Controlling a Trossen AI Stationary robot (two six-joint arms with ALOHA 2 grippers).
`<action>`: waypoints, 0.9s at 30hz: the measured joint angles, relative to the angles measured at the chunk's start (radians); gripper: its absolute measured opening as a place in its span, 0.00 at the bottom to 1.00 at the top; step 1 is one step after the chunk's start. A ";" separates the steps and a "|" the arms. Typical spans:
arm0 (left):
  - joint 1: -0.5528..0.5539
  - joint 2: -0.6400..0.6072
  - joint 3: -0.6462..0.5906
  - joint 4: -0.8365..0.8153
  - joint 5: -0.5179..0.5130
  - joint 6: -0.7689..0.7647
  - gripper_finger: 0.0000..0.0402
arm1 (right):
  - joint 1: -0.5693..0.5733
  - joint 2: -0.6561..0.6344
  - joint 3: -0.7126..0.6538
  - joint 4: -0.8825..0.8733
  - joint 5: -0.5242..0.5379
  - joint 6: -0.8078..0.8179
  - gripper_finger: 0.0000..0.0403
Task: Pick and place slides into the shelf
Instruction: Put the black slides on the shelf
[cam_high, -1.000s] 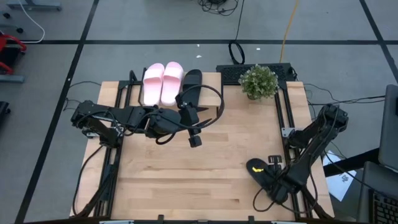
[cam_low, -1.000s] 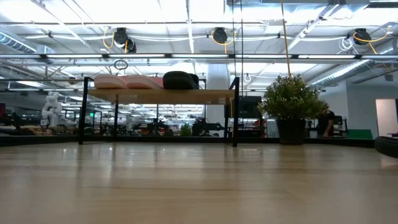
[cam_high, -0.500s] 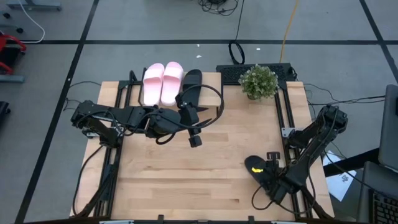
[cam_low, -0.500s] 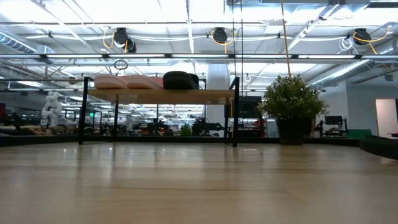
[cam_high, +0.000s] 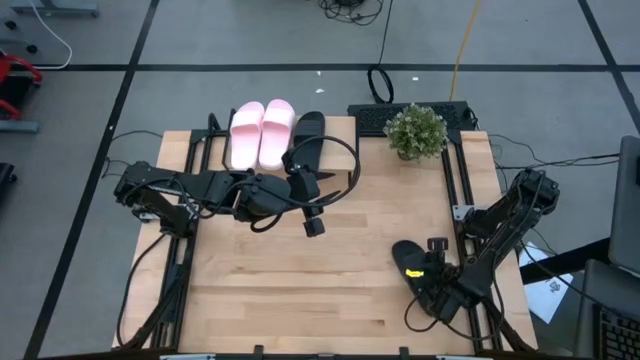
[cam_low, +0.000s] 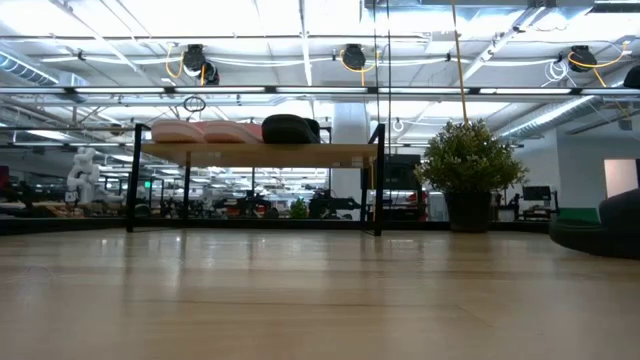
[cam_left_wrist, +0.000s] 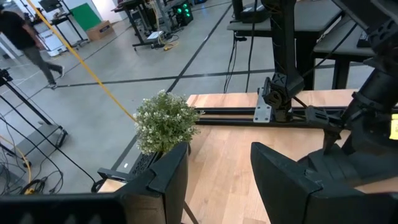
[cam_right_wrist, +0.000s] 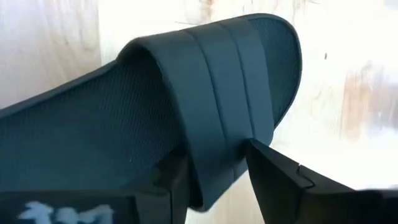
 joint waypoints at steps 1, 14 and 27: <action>0.000 0.000 0.000 0.000 0.000 0.000 0.44 | 0.000 -0.001 -0.011 0.013 0.002 0.000 0.33; 0.000 0.000 0.000 0.000 0.000 0.000 0.44 | -0.003 0.000 -0.027 0.021 0.108 0.017 0.07; -0.006 -0.022 -0.001 -0.011 -0.066 0.064 0.44 | -0.067 0.000 0.241 -0.349 0.477 0.101 0.01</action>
